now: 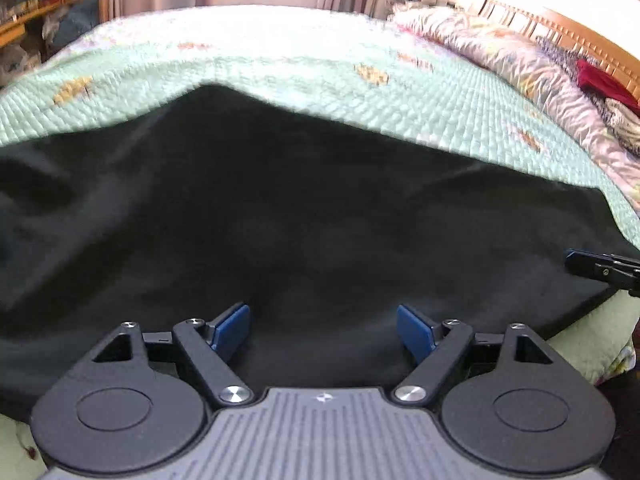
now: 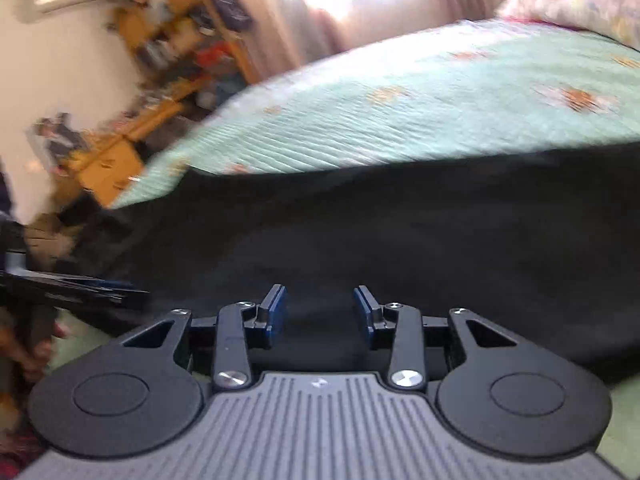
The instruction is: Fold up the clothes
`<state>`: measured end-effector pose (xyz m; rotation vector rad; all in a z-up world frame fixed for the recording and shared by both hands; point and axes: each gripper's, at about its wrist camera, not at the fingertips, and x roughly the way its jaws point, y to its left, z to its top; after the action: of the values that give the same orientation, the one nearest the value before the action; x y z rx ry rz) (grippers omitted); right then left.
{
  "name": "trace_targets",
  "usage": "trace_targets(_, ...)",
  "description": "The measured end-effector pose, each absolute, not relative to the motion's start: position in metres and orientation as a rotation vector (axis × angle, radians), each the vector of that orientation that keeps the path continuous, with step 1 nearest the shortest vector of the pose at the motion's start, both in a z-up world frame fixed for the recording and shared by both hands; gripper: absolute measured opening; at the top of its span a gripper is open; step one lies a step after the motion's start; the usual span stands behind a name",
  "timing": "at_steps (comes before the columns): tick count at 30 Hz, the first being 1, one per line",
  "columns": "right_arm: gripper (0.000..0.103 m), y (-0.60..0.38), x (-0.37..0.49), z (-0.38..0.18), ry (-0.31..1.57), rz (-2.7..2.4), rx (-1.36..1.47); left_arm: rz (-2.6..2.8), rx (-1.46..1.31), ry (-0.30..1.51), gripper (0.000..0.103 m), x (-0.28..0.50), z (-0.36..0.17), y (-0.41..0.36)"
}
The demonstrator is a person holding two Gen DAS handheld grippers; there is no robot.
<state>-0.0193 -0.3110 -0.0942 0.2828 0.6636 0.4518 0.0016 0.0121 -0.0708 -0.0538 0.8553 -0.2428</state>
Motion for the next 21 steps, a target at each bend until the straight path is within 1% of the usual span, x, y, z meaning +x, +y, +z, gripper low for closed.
trace_targets(2,0.041,-0.292,-0.014,-0.086,0.645,0.516,0.254,-0.213,-0.054,0.823,0.083,0.000,-0.065,0.020)
trace_targets(4,0.043,-0.270,-0.008,-0.086,0.647,0.571,0.222,-0.156,-0.098,0.832,0.083,0.002,-0.066,0.035)
trace_targets(8,0.044,-0.252,0.000,-0.113,0.700,0.585,0.211,-0.105,-0.189,0.865,0.083,0.005,-0.086,0.061)
trace_targets(11,0.044,-0.257,-0.003,-0.124,0.698,0.581,0.254,-0.110,-0.153,0.871,0.088,0.007,-0.086,0.055)
trace_targets(13,0.044,-0.256,-0.002,-0.120,0.707,0.581,0.250,-0.108,-0.136,0.873,0.089,0.009,-0.085,0.051)
trace_targets(16,0.045,-0.254,-0.002,-0.111,0.716,0.574,0.251,-0.106,-0.138,0.847,0.086,0.006,-0.077,0.054)
trace_targets(20,0.045,-0.239,-0.004,-0.098,0.670,0.644,0.251,-0.053,-0.148,0.780,0.086,0.003,-0.063,0.070)
trace_targets(21,0.045,-0.234,-0.004,-0.095,0.660,0.661,0.248,-0.031,-0.169,0.790,0.086,0.005,-0.066,0.077)
